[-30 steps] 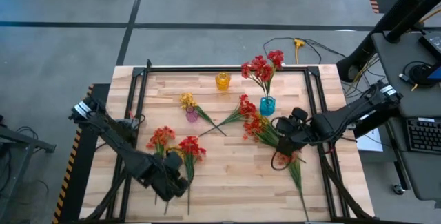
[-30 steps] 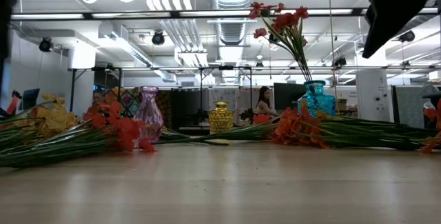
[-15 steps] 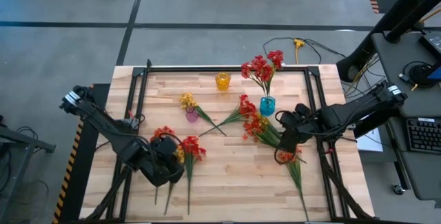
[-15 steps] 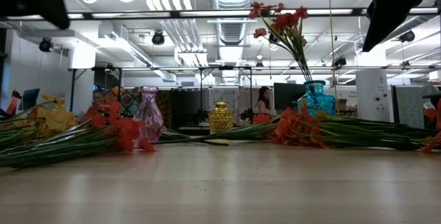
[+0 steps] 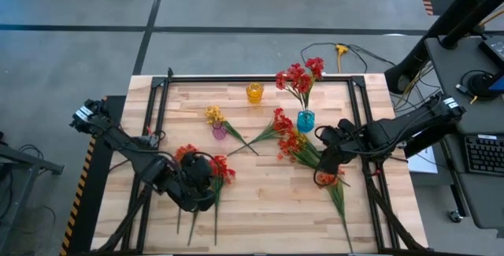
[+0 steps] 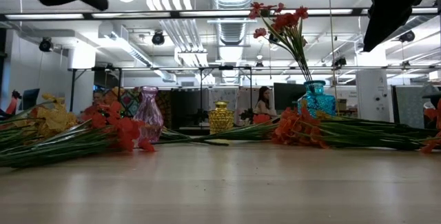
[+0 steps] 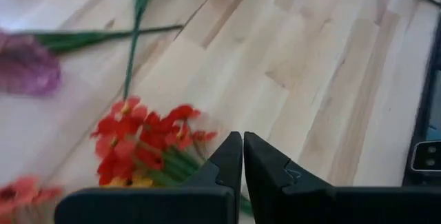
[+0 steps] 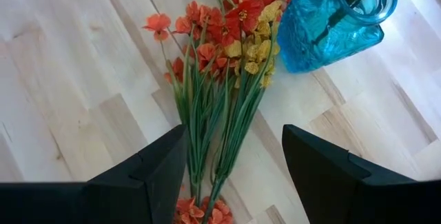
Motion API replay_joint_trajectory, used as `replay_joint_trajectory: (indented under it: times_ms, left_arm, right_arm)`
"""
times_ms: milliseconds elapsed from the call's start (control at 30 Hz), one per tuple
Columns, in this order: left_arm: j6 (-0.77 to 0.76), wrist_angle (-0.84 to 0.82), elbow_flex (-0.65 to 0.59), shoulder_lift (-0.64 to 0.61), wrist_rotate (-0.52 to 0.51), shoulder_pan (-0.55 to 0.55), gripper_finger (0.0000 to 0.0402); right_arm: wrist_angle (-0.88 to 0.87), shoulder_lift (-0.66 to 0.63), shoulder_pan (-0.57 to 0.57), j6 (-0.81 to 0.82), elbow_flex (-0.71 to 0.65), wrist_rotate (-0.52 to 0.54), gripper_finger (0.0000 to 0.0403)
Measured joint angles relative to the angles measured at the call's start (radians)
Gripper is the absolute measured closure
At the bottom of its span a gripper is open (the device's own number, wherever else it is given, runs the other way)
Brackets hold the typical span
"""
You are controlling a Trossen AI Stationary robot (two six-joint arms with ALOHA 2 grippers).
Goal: Sort flowers into vase by color
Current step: Put the bottom left yellow flower into the purple vase
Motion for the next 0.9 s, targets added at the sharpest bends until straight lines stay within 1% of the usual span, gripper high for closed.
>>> replay_joint_trajectory:
  times_ms: [100,200,267,300,367,433,500,700,767,900]
  left_arm:
    - [0.059,0.036,0.0,0.004,0.0,0.021,0.0402]
    - [0.081,0.037,0.0,0.005,0.006,0.032,0.0402]
    - [0.081,0.038,0.0,0.003,0.046,0.032,0.0402]
    - [0.058,0.039,0.0,0.001,0.076,0.033,0.0402]
    - [-0.048,0.038,0.0,-0.002,0.132,0.032,0.0402]
    - [-0.165,0.033,0.0,-0.002,0.184,0.031,0.0402]
    - [-0.25,0.028,0.0,0.006,0.227,0.023,0.0402]
    - [-0.389,0.012,0.0,0.053,0.304,0.001,0.0402]
    - [-0.414,0.011,0.0,0.07,0.329,0.001,0.04]
    - [-0.459,0.006,0.0,0.086,0.416,-0.004,0.0373]
  right_arm:
    - [0.0,-0.001,0.0,-0.023,0.0,0.001,0.0174]
    - [0.0,-0.001,0.0,-0.042,0.001,0.0,0.0174]
    - [-0.001,-0.001,0.0,-0.038,0.001,-0.015,0.0174]
    - [-0.001,-0.001,0.0,-0.033,0.001,-0.028,0.0174]
    - [-0.001,-0.001,0.0,-0.033,0.001,-0.049,0.0174]
    - [-0.001,-0.001,0.001,-0.033,0.001,-0.05,0.0174]
    - [-0.001,-0.001,0.0,-0.04,0.001,-0.049,0.0174]
    - [0.001,0.0,0.0,-0.078,0.001,-0.042,0.0174]
    - [0.001,-0.001,0.0,-0.078,0.001,-0.045,0.0174]
    - [0.001,-0.001,0.001,-0.078,0.001,-0.075,0.0174]
